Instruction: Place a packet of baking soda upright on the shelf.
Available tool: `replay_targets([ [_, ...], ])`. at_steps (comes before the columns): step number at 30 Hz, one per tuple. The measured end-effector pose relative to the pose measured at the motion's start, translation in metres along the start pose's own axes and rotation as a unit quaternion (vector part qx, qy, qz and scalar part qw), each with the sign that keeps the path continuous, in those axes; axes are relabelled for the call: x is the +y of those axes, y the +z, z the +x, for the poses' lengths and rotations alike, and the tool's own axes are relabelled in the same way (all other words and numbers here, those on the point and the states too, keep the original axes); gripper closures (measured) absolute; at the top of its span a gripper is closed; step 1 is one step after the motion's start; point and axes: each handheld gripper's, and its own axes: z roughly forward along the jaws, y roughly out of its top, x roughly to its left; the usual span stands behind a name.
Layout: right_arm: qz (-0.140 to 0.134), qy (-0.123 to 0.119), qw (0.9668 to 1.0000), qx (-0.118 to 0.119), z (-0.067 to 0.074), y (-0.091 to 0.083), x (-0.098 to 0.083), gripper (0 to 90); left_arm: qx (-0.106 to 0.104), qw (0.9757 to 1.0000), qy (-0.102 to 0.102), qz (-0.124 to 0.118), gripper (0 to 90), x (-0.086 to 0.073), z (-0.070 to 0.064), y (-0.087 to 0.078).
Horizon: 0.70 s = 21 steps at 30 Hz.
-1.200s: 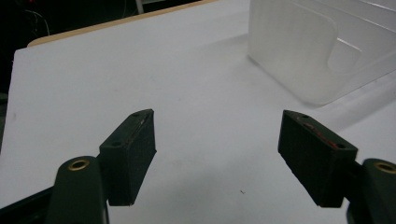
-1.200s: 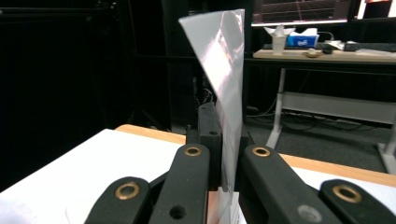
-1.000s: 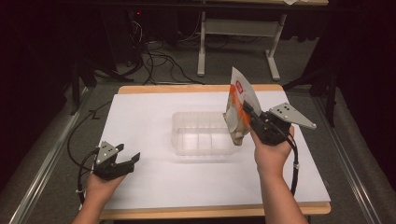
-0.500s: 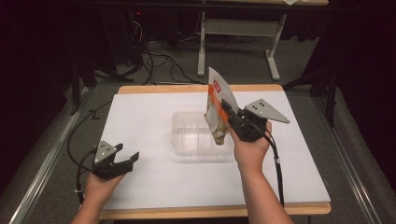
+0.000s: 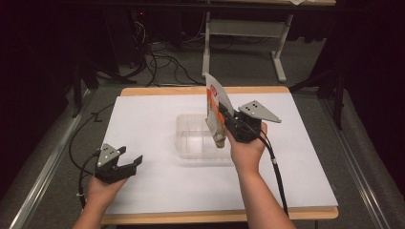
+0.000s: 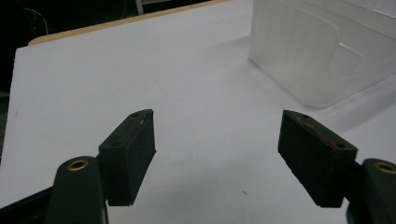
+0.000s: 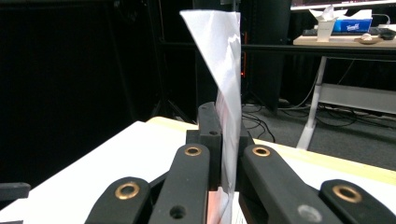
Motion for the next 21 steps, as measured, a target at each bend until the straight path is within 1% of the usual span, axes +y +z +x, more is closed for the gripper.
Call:
replay_targets([
  [4,0.006,-0.001,1.0000,-0.003,0.000,0.004,-0.002,90.0,0.000,1.0000,-0.001,0.002,27.8,0.000,0.001,0.002],
  [6,0.009,-0.001,1.0000,-0.003,-0.001,0.006,-0.004,90.0,0.000,1.0000,0.002,0.003,27.8,0.000,0.000,0.002],
  [11,0.017,-0.009,0.9998,-0.008,-0.001,0.014,-0.009,90.0,-0.001,0.9999,0.008,0.007,27.8,0.001,-0.001,0.004],
  [12,0.020,-0.005,0.9998,-0.008,-0.002,0.016,-0.010,90.0,-0.002,0.9999,0.009,0.008,27.8,0.001,0.000,0.004],
  [17,0.030,-0.008,0.9994,-0.011,-0.002,0.024,-0.015,90.0,-0.001,0.9999,0.010,0.010,27.7,0.001,0.000,0.004],
  [21,0.033,-0.006,0.9994,-0.011,-0.002,0.030,-0.018,90.0,-0.002,0.9999,0.008,0.007,27.8,0.001,0.000,0.003],
])
